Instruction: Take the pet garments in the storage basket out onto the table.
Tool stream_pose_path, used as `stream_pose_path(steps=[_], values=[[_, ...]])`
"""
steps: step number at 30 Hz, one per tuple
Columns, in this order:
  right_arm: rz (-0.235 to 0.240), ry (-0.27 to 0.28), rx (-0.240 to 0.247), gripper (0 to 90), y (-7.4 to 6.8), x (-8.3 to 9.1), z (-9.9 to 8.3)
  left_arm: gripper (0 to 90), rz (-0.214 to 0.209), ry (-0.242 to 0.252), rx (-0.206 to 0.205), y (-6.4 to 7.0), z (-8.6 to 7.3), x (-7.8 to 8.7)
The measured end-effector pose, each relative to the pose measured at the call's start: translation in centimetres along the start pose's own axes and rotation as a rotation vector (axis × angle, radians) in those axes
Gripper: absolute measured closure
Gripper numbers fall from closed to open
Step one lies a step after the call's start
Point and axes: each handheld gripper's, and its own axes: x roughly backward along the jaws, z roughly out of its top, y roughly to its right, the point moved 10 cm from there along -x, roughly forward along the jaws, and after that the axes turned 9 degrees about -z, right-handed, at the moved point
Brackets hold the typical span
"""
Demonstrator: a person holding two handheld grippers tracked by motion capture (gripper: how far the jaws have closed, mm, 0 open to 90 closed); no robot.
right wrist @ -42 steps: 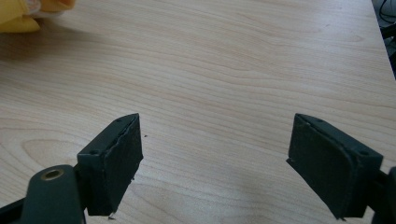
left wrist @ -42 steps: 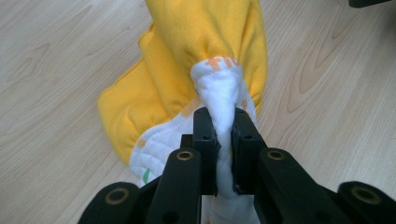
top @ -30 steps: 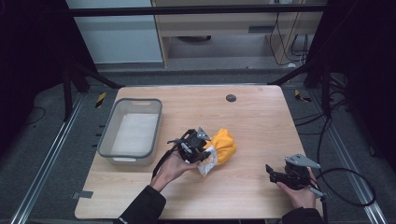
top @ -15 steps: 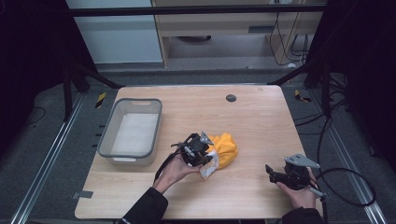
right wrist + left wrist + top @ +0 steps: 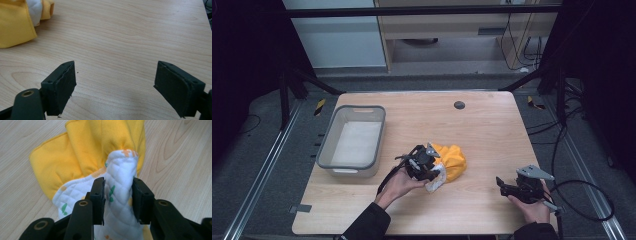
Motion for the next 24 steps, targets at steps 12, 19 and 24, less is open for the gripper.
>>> stream_pose_path(steps=[12,19,24], values=[[-0.005,-0.001,0.001,16.2,0.1,-0.1,-0.1,42.7,0.0,0.029,-0.013,0.2,-0.5,1.9],[-0.005,-0.002,-0.003,15.6,0.2,-0.1,-0.1,33.7,0.005,0.058,0.0,0.0,-1.6,3.7],[-0.006,-0.003,-0.004,14.9,0.2,-0.1,-0.2,28.7,0.019,0.079,0.014,-0.4,-2.6,4.7]])
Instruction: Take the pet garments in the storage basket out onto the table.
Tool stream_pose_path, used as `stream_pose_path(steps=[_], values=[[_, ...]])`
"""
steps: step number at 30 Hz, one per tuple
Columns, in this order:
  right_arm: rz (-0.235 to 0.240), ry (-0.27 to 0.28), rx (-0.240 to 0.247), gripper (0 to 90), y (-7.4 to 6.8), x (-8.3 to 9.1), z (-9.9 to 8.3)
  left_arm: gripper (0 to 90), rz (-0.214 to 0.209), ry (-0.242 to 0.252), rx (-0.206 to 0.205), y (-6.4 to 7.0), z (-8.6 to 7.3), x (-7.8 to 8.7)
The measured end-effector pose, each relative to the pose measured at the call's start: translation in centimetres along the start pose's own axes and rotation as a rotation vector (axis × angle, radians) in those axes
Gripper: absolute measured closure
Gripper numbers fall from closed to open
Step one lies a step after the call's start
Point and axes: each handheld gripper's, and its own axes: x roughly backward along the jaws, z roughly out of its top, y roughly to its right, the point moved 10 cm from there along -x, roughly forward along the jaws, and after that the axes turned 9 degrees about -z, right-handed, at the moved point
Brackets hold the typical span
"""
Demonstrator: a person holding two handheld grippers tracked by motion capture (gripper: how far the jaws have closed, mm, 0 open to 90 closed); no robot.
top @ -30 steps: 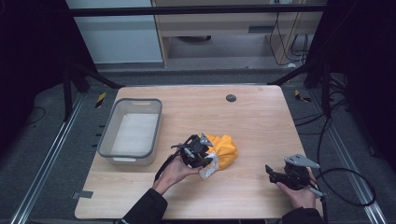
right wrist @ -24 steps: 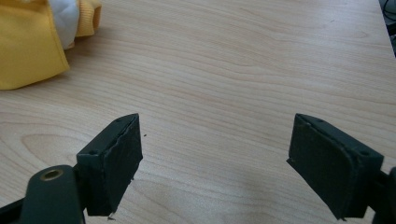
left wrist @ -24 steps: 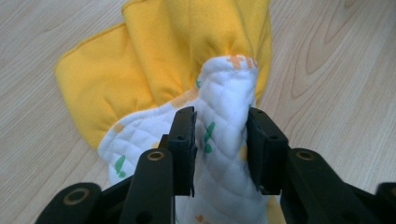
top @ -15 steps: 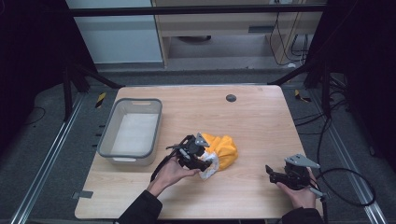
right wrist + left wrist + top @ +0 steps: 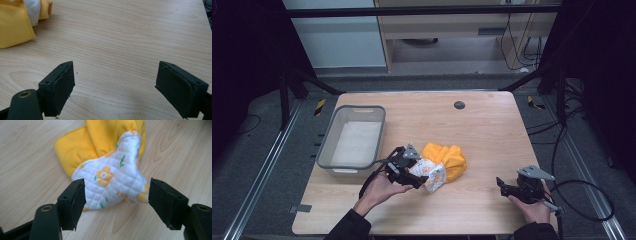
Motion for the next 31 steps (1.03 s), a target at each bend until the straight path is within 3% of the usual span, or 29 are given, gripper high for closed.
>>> stream_pose_path(steps=[1,7,20,31], values=[[0.0,0.001,0.0,14.8,0.0,0.0,0.0,27.4,0.013,0.026,0.012,-0.3,-0.4,0.6],[0.002,-0.005,-0.003,14.1,-0.1,0.0,-0.1,24.6,0.034,0.064,0.041,-0.9,-1.9,2.0],[0.002,-0.011,0.002,12.0,-0.2,-0.1,-0.3,25.1,0.096,0.16,0.109,-1.3,-5.6,3.6],[0.008,-0.021,-0.004,9.7,-0.5,-0.1,-0.4,24.6,0.135,0.167,0.173,-2.3,-9.9,4.4]])
